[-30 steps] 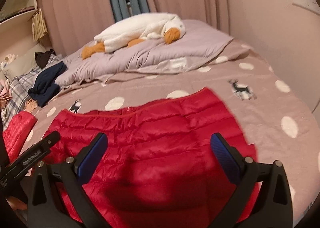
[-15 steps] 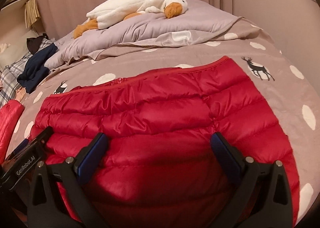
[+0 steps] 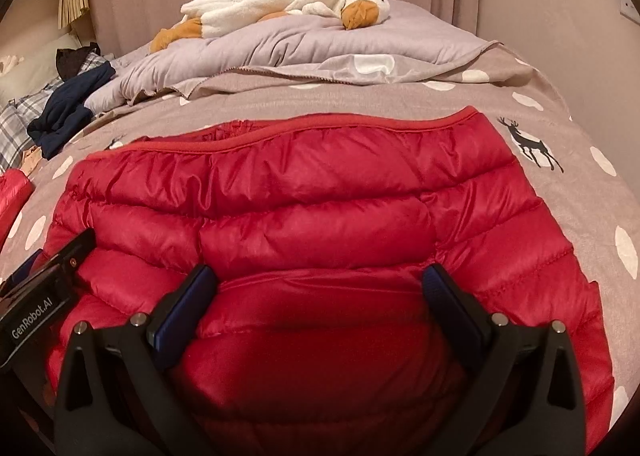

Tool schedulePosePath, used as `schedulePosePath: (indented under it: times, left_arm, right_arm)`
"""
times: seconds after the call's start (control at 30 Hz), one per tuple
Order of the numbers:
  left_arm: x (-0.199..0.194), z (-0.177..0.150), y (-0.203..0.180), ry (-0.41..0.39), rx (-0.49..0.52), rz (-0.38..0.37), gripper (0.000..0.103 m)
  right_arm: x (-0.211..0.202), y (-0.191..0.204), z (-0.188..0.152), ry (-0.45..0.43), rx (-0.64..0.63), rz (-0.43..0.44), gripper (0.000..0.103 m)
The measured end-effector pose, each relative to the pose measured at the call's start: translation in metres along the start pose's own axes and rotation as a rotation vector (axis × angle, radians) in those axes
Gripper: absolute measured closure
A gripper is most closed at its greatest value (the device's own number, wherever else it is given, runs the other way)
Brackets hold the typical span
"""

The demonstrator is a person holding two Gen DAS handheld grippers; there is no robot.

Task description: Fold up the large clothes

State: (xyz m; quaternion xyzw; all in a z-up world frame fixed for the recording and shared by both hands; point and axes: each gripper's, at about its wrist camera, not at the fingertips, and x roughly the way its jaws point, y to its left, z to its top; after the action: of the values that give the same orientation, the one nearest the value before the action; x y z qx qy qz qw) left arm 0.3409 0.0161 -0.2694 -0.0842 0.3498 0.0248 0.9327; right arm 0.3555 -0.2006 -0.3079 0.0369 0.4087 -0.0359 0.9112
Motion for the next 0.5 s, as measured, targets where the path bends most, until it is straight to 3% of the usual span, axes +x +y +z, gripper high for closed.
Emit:
schedulePosePath:
  times: [0.27,0.37,0.43,0.5]
  left_arm:
    - [-0.030,-0.007,0.018,-0.099,-0.032,-0.036,0.001]
    - [-0.038,-0.011,0.038,-0.143,-0.111,-0.029,0.001]
    - [-0.032,-0.009,0.050,-0.121,-0.177,0.010,0.001]
    - [-0.012,-0.008,0.065,-0.044,-0.255,-0.030,0.001]
  right_arm:
    - [-0.035,-0.015,0.003,-0.057,0.054,0.009,0.000]
    - [-0.049,-0.031,0.004,-0.093,0.109,-0.065,0.000]
    - [-0.055,-0.041,0.003,-0.117,0.129,-0.114,0.000]
    - [-0.054,-0.057,-0.001,-0.114,0.173,-0.136,0.000]
